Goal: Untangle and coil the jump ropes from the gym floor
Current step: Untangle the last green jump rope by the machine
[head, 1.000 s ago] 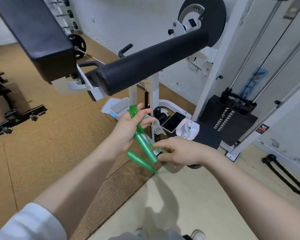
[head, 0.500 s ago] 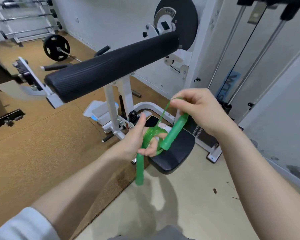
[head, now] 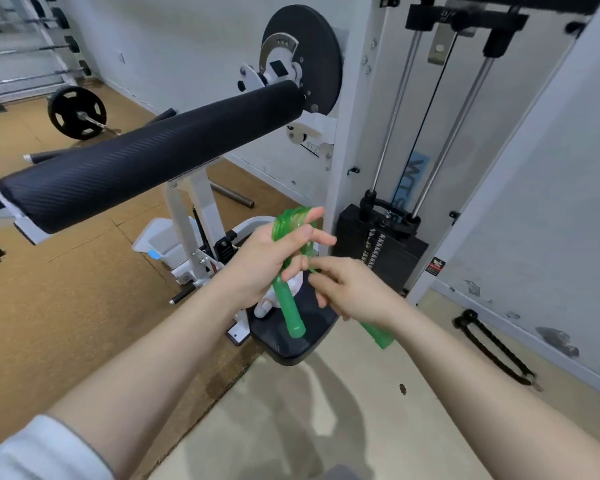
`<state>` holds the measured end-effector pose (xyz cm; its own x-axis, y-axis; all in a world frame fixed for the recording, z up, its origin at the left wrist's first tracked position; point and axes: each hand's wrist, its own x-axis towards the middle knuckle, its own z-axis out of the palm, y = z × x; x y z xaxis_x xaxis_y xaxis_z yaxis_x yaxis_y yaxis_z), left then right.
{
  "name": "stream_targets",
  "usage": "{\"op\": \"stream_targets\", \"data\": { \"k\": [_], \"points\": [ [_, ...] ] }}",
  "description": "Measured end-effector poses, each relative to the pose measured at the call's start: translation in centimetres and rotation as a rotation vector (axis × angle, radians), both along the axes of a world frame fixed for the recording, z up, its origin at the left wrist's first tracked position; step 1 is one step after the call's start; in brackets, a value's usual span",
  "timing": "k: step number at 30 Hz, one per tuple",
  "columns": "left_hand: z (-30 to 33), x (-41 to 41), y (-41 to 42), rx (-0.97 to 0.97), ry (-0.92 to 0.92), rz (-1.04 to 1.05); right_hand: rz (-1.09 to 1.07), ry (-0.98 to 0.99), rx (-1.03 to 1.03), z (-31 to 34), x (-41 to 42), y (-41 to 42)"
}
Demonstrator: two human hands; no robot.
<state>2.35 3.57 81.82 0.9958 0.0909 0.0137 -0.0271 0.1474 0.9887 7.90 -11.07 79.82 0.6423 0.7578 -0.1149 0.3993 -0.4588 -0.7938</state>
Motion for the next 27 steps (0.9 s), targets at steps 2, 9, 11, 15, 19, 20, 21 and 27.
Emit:
{"op": "stream_targets", "data": {
  "k": [2,9,11,15,19,20,21,27],
  "points": [
    [-0.4,0.7,-0.4,-0.007,0.005,0.024,0.021,0.126,0.027,0.4,-0.2,-1.2],
    [-0.8,1.9,-4.1,-0.15,0.102,-0.123,-0.04,0.61,0.269,1.3,1.6,-5.5],
    [-0.7,2.2,-5.1,-0.182,0.129,-0.169,-0.012,0.592,0.249,1.4,1.7,-6.5],
    [-0.7,2.8,-6.2,-0.203,0.164,-0.32,-0.025,0.467,0.245,2.0,1.6,-7.4],
    [-0.7,3.2,-7.0,-0.156,0.232,-0.445,-0.086,0.472,0.231,1.9,1.2,-8.5],
    [-0.8,3.3,-7.2,-0.139,0.248,-0.466,-0.087,0.459,0.215,1.7,1.2,-8.8],
    [-0.9,3.3,-7.4,-0.12,0.26,-0.485,-0.09,0.437,0.19,1.5,1.3,-9.1],
    [-1.1,3.6,-10.1,-0.062,0.301,-0.283,-0.262,0.071,0.085,-0.2,2.2,-9.9]
  ]
}}
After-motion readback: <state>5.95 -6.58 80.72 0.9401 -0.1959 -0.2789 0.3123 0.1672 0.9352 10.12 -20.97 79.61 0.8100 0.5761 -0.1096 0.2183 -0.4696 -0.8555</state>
